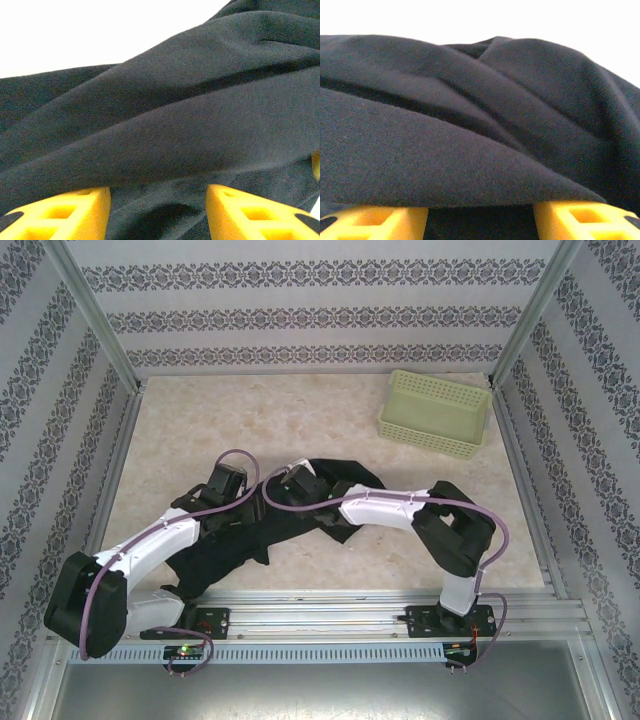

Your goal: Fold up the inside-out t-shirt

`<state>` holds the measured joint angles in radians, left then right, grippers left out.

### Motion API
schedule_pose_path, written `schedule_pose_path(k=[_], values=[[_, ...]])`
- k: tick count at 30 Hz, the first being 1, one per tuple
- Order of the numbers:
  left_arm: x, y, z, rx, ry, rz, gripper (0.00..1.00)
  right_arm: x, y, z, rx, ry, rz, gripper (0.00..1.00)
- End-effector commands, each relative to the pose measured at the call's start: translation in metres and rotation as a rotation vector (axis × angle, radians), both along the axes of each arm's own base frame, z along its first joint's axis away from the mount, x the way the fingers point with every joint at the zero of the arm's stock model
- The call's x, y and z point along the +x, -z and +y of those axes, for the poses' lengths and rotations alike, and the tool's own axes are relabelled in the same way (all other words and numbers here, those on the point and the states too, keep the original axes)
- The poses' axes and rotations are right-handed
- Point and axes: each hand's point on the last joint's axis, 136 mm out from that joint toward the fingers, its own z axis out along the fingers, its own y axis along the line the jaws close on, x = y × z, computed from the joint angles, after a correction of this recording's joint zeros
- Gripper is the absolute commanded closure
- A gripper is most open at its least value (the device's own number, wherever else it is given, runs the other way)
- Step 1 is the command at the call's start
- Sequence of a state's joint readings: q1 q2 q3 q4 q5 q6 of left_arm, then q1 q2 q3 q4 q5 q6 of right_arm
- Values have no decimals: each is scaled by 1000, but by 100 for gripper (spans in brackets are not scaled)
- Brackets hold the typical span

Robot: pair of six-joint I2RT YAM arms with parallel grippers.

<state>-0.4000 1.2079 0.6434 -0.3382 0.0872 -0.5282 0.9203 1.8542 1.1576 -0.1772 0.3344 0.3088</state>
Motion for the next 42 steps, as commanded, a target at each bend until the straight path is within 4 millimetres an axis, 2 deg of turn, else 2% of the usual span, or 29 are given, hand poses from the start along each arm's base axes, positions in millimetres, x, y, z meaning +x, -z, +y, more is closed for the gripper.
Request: schedule_pose_path(k=[1,7,9,11,14,19,23,28,32,36,39,42], values=[[3,-4,2,-29,-13,-29,48,11,7,-12,-119,-16,-3,43],[4,-1,4,-28,-17,-18,47,17,12,-6,-156,-44,9,49],[5,0,4,-24,-19,-14,47,19,15,-6,-167,-44,15,59],[7,1,6,-15,-26,-11,47,17,14,-3,-163,-54,24,76],[11,5,12,10,-54,10,47,12,2,-1,-116,-67,20,98],[21,20,31,56,-135,59,47,-4,-37,-7,-2,-82,-1,100],[35,30,44,74,-189,91,47,-25,-69,-13,127,-109,-22,100],[55,21,43,66,-196,78,47,-41,-93,-27,262,-100,-34,100],[57,-3,32,76,-148,16,47,-41,-102,-38,371,-65,-22,100],[40,-40,7,96,-39,-126,46,-41,-107,-35,444,-64,-17,100],[18,-64,-23,64,90,-242,45,-41,-111,-31,471,-67,-14,100],[-1,-70,-58,-9,223,-295,45,-42,-117,-28,495,-75,-15,100]])
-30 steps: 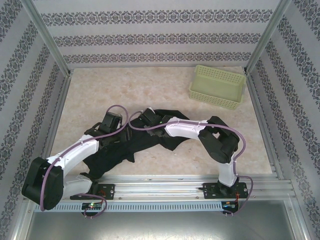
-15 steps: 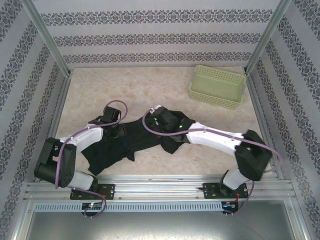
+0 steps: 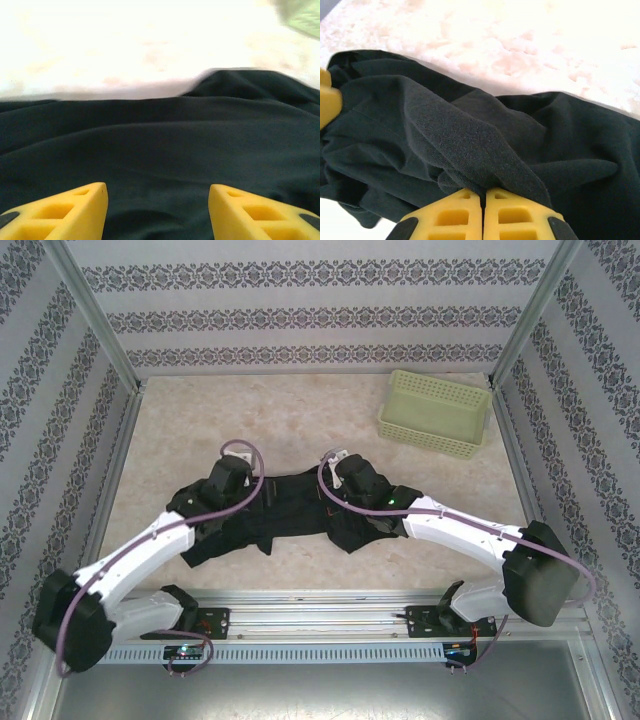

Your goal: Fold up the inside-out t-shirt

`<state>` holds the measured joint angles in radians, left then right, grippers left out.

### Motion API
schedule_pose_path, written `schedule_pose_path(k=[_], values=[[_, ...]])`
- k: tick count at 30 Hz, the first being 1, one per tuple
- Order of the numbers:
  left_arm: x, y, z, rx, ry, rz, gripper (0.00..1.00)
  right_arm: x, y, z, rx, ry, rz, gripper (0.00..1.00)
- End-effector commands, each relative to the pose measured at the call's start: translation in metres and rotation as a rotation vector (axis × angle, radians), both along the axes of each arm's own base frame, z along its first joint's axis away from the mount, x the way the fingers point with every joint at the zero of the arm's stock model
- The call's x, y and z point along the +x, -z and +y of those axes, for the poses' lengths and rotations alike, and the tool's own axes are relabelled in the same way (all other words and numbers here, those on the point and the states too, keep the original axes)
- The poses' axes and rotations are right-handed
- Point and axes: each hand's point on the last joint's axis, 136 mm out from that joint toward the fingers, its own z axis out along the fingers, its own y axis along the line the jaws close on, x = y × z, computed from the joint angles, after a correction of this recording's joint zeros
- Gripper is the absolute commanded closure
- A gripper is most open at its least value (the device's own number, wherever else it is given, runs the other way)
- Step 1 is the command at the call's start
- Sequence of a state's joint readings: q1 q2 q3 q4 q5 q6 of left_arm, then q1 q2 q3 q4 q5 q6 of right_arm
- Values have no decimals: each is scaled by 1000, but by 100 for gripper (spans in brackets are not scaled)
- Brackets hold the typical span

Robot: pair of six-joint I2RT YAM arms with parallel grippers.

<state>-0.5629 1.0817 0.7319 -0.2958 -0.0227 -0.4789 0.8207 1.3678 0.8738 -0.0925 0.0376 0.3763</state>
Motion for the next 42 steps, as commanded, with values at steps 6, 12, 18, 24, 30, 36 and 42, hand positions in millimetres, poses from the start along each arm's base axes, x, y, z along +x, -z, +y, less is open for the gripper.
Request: schedule_pose_path(k=[6,12,18,24,30,36,42], values=[[-17,26,-61,-32,203,-7,46,-3,-34,13,114,-14,-20,100],[0,35,-75,-46,127,30,39,-8,-34,20,121,-26,-14,100],[14,53,-65,11,38,51,47,-8,-29,14,109,7,-13,100],[22,72,-37,66,-19,99,80,-2,-27,-6,96,54,0,100],[11,58,-16,190,11,108,100,15,-13,-46,65,183,61,100],[-13,33,-37,60,190,44,100,42,13,-74,42,265,148,100],[-31,18,-64,-106,340,-5,100,63,46,-84,-48,282,219,100]])
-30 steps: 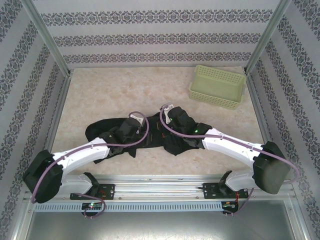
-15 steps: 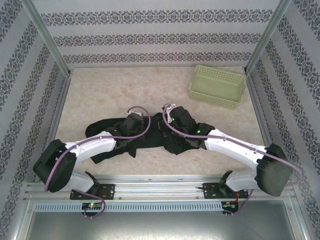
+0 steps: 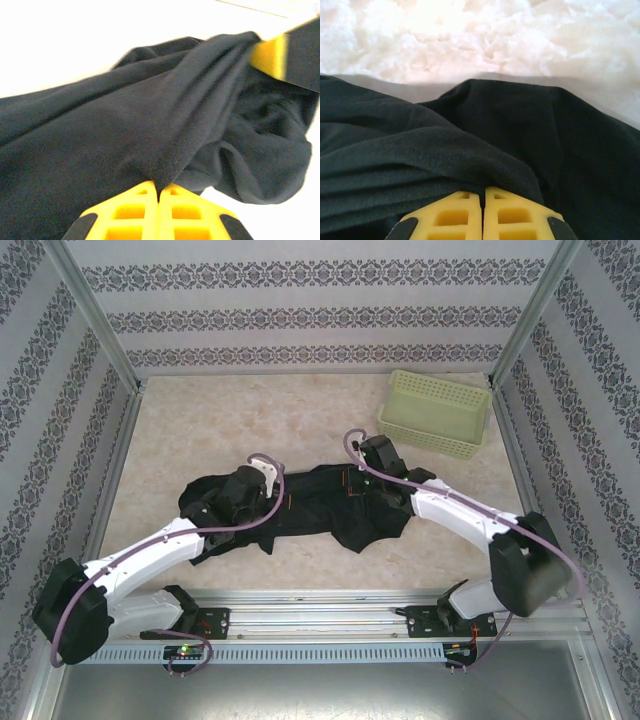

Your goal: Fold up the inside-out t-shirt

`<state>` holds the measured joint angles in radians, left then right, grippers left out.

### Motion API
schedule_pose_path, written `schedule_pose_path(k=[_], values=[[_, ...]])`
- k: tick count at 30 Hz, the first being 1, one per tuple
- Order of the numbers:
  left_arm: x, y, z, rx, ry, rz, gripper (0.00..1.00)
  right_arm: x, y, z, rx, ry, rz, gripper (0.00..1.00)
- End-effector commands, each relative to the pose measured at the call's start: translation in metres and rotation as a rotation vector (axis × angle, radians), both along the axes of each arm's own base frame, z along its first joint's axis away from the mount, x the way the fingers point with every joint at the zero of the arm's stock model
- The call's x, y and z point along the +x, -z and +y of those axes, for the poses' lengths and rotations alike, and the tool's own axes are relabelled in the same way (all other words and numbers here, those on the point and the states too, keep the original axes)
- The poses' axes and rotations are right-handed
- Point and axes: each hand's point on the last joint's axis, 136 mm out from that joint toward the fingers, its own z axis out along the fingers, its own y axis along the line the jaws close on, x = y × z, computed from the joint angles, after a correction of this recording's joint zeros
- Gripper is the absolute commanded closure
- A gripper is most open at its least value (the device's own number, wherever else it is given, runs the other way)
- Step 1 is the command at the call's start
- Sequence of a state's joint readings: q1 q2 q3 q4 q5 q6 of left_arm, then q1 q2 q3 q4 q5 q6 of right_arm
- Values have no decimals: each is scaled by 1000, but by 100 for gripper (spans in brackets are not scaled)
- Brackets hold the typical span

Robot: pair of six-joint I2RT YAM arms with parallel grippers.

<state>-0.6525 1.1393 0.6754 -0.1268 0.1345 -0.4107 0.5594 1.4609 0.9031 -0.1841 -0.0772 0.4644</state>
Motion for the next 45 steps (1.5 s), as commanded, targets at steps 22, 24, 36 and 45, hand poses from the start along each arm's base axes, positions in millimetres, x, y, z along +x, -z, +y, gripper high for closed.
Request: schedule_pose_path(k=[22,24,36,45], values=[[16,16,9,-140,-12,81,100,-30,-26,7,-317,-161,-193,56],[18,17,8,-142,-14,83,100,-42,-25,20,-314,-202,-201,53],[21,14,11,-140,-27,85,100,-38,18,63,-440,-370,-199,56],[17,11,10,-164,-14,83,100,13,39,57,-528,-294,-171,49]])
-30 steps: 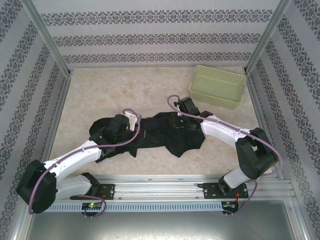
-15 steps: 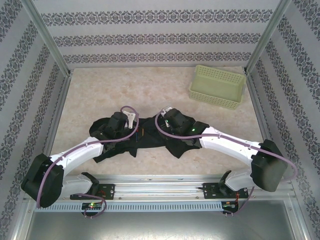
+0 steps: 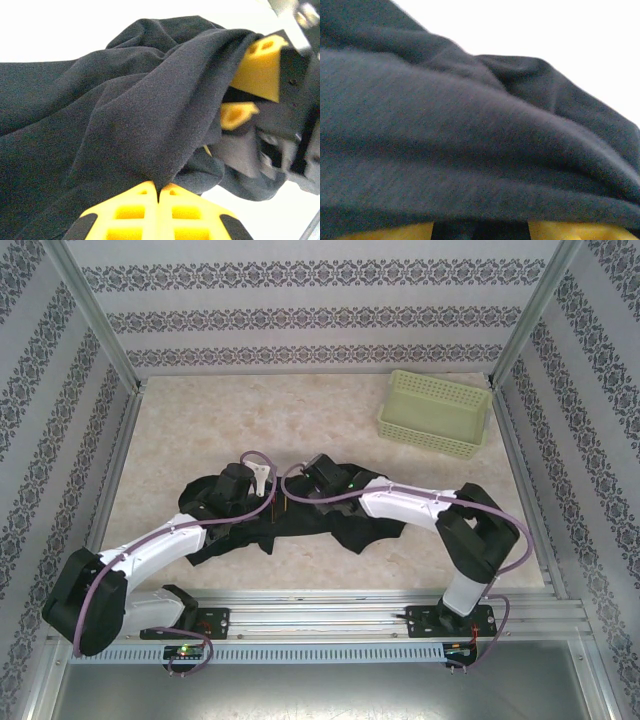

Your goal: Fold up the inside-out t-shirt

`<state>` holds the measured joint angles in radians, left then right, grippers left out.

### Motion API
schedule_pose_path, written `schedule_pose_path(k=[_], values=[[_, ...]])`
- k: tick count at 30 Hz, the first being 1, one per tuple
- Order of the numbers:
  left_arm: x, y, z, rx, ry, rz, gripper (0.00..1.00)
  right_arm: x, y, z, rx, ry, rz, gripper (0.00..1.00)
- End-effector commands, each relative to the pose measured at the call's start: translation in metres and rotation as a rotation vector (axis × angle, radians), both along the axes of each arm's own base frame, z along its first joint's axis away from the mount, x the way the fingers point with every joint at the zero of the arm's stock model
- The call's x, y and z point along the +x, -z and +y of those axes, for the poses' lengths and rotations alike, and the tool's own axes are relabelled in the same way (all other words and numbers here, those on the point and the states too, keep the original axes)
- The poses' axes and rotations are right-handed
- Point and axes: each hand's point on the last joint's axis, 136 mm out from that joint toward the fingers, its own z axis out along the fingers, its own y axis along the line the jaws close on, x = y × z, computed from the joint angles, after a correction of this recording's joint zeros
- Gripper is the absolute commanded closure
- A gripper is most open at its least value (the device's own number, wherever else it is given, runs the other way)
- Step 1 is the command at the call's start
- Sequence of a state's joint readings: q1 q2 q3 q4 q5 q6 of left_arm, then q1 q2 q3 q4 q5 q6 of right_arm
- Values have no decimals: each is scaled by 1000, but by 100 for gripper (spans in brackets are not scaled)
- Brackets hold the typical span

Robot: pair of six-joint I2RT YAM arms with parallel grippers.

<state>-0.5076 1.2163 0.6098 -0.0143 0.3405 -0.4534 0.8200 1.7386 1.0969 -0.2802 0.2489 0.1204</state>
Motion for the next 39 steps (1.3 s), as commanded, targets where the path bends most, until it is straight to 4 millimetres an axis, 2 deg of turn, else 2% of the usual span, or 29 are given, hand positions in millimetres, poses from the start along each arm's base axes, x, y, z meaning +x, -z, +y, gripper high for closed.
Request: schedule_pose_path(k=[1,9,12,16,18,20,24,28,32,39], values=[[5,-17,-2,-50,-5,-37,100,25,-4,-3,-27,38,-44,49],[5,-15,-5,-65,0,-29,100,47,6,4,14,93,-4,44],[6,-14,-5,-68,0,-26,100,53,12,5,9,122,8,48],[6,-12,-7,-74,2,-23,100,60,14,7,26,155,11,59],[6,-9,-7,-74,2,-15,100,62,11,11,73,161,13,61],[6,-6,-7,-71,1,-6,100,65,6,14,120,182,12,67],[6,1,-3,-53,-17,4,100,71,-2,4,144,254,-10,91],[12,11,12,-5,-85,32,100,62,-17,0,209,260,-12,100],[20,28,28,69,-162,106,100,47,-25,-5,268,250,12,100],[29,49,51,185,-266,185,100,2,-40,-8,382,163,72,100]])
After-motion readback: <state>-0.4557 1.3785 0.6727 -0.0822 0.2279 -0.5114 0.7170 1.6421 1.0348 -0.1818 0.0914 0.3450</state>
